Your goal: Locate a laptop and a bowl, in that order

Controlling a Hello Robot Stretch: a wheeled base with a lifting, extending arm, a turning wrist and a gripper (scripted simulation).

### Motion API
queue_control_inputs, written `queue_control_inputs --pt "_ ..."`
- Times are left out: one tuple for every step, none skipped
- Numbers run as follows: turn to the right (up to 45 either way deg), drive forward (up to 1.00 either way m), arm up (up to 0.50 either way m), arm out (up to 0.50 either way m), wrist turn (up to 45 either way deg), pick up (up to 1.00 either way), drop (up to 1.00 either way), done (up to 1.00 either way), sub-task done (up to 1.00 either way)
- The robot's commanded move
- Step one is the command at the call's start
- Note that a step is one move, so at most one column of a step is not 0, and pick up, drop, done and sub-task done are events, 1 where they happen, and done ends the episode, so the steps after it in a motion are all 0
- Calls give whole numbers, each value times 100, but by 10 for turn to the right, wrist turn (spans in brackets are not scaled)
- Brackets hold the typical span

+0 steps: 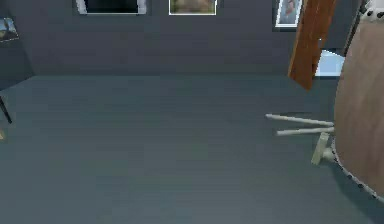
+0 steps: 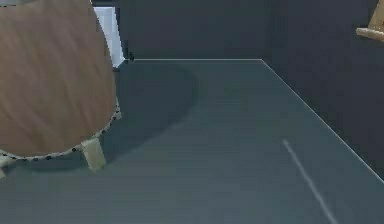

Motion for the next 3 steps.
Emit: queue_control_inputs --pt "-360 0 0 0 0 0 0 0 0" --pt "0 100 0 0 0 0 0 0 0" --pt "0 100 0 0 0 0 0 0 0"
